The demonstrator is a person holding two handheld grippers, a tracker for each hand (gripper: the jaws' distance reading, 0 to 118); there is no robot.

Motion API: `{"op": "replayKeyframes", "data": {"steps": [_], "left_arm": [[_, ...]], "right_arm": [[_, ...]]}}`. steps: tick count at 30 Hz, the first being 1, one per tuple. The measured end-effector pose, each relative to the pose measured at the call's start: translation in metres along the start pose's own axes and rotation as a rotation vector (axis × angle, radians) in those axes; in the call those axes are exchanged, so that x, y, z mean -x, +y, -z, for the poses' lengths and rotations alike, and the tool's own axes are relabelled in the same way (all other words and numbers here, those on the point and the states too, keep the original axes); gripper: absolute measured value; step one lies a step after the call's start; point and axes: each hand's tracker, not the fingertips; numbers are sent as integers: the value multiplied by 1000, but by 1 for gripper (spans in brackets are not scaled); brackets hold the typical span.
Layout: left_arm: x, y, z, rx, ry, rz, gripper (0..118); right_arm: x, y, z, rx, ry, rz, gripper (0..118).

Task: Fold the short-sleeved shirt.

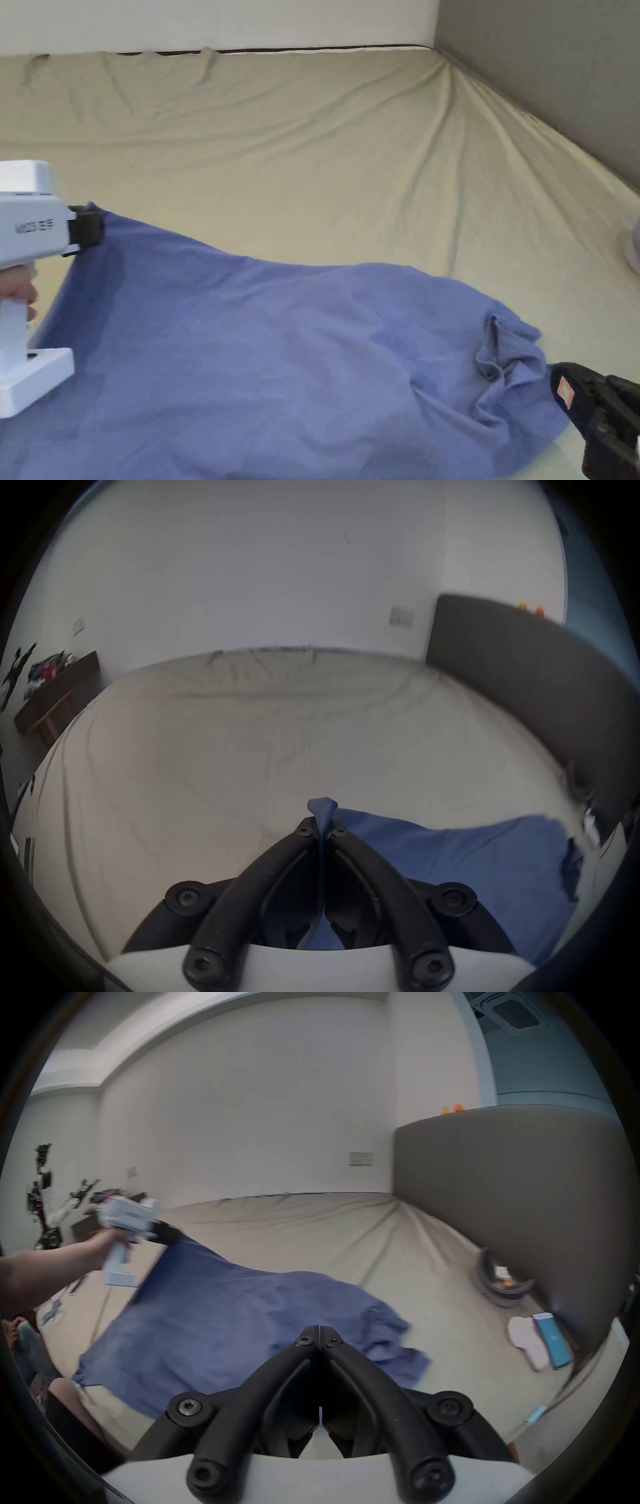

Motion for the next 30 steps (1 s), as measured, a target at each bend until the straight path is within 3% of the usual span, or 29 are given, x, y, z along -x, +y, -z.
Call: {"op": "replayKeyframes", "data": {"steps": [2,4,6,9,11,16,18,21,22,23,25,28,30], "left_arm": [[12,7,-34,-42,-35,-36,0],[23,9,-59,-49,-22,-32,0],[31,13,-73,-51,8,-19,0],[45,15,-88,-55,46,-25,0],[51,17,-92,-49,68,-39,0],[52,14,-98,-30,78,-47,0],[47,12,-100,-19,82,-20,0],[43,10,-100,-9,79,-13,0],[43,9,-102,-6,80,-15,0],[42,9,-103,-4,81,-14,0],[41,9,-112,-8,82,-8,0],[46,14,-137,-30,78,-13,0],[43,20,-168,-63,69,-30,0]], "right_arm": [[-33,-4,2,45,12,9,0],[-66,-20,12,134,-49,-14,2],[-92,-32,28,174,-82,62,3],[-119,-50,62,294,-102,207,38],[-125,-59,88,338,-95,240,57],[-112,-61,128,345,-10,272,66],[-105,-61,140,344,20,251,70],[-88,-64,157,433,16,233,63],[-83,-59,155,371,-27,150,29],[-81,-58,158,389,-50,126,3],[-87,-58,156,368,16,222,3],[-86,-42,138,283,-8,159,3],[-90,-28,118,189,4,232,3]]}}
